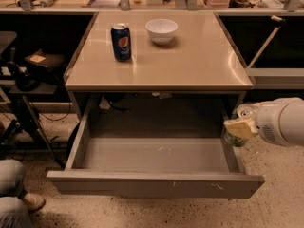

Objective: Place green can into top drawer

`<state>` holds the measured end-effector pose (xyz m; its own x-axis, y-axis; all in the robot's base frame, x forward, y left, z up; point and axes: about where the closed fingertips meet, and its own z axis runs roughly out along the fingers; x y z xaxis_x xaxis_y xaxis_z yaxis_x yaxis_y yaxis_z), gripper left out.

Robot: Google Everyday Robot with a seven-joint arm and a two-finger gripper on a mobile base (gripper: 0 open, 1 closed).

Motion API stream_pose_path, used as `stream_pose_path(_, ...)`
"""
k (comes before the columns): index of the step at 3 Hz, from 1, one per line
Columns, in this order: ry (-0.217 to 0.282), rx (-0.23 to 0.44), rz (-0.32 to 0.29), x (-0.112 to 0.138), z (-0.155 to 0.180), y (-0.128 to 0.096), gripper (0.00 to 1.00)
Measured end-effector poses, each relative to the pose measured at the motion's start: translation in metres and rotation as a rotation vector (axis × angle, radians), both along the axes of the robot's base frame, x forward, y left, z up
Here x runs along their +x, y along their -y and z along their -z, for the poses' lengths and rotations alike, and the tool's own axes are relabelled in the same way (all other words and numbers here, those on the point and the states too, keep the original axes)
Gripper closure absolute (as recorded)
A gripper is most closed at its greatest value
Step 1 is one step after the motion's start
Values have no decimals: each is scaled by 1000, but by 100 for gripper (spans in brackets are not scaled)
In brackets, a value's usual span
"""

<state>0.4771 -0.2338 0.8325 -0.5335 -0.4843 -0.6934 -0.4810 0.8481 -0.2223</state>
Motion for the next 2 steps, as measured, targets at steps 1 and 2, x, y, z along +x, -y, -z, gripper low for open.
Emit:
stream_pose_path(1, -13, -12, -7, 3, 8, -1, 100)
stream_pose_path(2, -68, -8, -33, 14, 56, -13, 100)
